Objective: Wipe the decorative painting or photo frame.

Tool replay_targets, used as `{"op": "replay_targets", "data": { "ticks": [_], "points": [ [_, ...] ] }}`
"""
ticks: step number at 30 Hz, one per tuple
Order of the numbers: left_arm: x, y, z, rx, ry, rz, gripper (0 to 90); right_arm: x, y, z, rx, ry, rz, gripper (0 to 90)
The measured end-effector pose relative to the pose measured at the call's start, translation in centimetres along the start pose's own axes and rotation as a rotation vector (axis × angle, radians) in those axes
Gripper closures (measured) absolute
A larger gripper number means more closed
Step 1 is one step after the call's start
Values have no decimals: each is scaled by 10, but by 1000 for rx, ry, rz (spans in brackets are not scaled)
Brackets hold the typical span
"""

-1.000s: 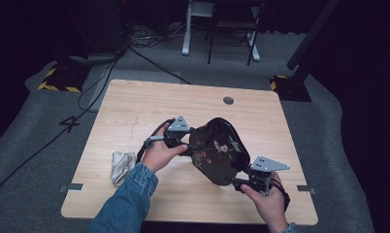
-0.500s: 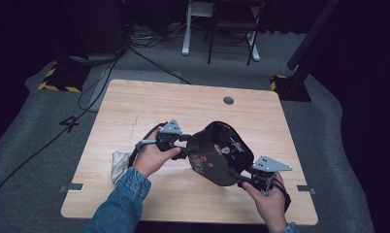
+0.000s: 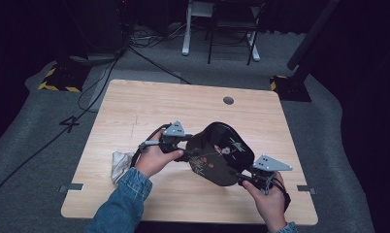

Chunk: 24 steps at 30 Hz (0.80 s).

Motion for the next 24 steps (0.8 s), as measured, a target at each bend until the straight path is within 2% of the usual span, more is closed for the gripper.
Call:
{"op": "replay_targets", "data": {
  "ticks": [2,6,9,19,22,24],
  "points": [
    [1,0,1,13,20,-8,374,0,1,-2,-8,-8,-2,668],
    [0,1,2,6,27,-13,379,1,1,-2,13,-2,-1,670],
    [-1,1,2,1,36,-21,383,2,2,-1,47,7,2,670],
    [-7,3,2,-11,60,-30,404,5,5,0,111,45,9,676],
    [-8,5,2,-7,68,-30,407,6,8,0,114,59,19,684],
    [-10,6,1,-5,78,-26,408,6,12,0,90,55,19,684]
  ]
}}
Point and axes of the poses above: each handheld gripper's, and its own axes: x roughly forward along the jaws, y roughly out of its top, z roughly to its right, the point moved 3 cm from there along x, roughly forward along the jaws, and after that the axes turned 1 degree about x, right-handed, at the moved point
